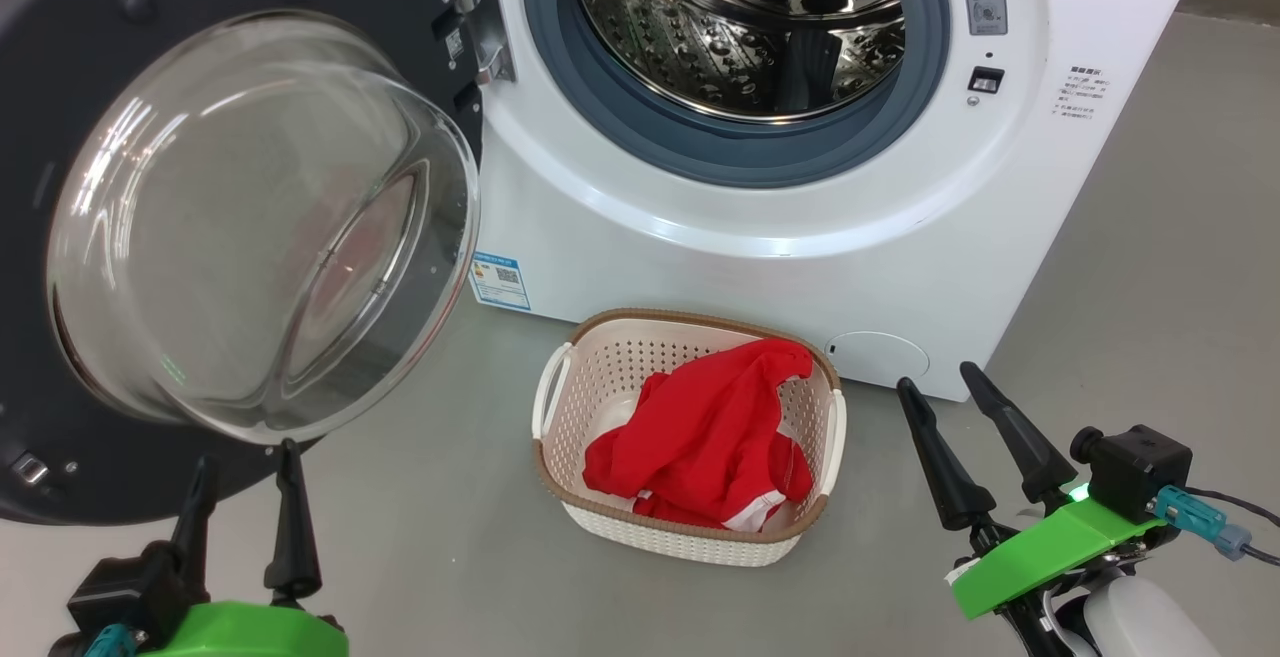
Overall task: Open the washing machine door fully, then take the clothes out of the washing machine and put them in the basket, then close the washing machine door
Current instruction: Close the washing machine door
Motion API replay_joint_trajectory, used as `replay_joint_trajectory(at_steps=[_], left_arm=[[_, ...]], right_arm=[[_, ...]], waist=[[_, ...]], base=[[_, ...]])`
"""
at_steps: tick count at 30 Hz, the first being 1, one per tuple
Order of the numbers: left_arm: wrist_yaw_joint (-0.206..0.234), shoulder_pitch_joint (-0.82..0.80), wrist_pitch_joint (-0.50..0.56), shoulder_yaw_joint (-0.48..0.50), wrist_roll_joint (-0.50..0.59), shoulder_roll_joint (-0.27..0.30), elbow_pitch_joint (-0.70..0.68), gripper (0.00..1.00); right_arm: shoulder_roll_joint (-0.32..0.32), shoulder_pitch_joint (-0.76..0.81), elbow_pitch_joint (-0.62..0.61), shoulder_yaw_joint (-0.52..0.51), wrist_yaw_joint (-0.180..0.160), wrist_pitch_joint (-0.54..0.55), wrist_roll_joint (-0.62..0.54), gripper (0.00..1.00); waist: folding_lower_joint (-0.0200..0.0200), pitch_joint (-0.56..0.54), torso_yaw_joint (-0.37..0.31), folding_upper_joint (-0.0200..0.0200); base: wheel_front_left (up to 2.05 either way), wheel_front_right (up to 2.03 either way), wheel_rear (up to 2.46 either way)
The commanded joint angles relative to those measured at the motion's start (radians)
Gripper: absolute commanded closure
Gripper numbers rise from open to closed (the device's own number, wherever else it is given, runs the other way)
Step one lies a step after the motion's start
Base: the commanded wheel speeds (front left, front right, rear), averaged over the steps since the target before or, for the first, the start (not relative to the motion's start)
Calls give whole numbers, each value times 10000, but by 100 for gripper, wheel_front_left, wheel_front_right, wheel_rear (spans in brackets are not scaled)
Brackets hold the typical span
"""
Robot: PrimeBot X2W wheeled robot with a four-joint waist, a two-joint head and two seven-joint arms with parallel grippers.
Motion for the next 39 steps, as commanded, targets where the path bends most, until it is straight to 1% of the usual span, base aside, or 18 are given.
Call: replay_joint_trajectory(at_steps=[1, 21, 22, 23, 24, 26, 29, 30, 39], left_arm=[[129, -167, -147, 425, 62, 241, -277, 0], [147, -206, -164, 355, 127, 342, -317, 0], [145, -208, -160, 347, 125, 350, -316, 9], [145, -208, -160, 347, 125, 350, -316, 9], [144, -208, -153, 340, 122, 361, -317, 21], [140, -209, -138, 331, 114, 385, -325, 58], [114, -233, -134, 322, 109, 431, -368, 87], [104, -242, -133, 322, 104, 449, -386, 100], [-4, -437, 24, 351, 164, 848, -739, 100]], right_arm=[[-18, 49, -247, 143, 16, -48, 146, 0], [-5, 91, -251, 84, 16, -48, 145, 0], [1, 92, -246, 86, 16, -48, 147, 0], [1, 92, -246, 86, 16, -48, 147, 0], [6, 94, -243, 88, 16, -48, 149, 0], [11, 96, -242, 90, 16, -48, 153, 0], [20, 97, -238, 88, 16, -48, 154, 0], [21, 96, -235, 89, 16, -48, 156, 0], [31, 107, -223, 55, 16, -48, 169, 0]], waist=[[0, -2, -5, 0], [0, -74, 29, 0], [0, -89, 33, 0], [0, -89, 33, 0], [0, -99, 36, 0], [0, -110, 41, 0], [0, -118, 54, 0], [0, -120, 59, 0], [0, -157, 134, 0]], base=[[0, 0, 0], [0, 0, 0], [0, 0, 0], [0, 0, 0], [0, 0, 0], [0, 0, 0], [0, 0, 0], [0, 0, 0], [0, 0, 0]])
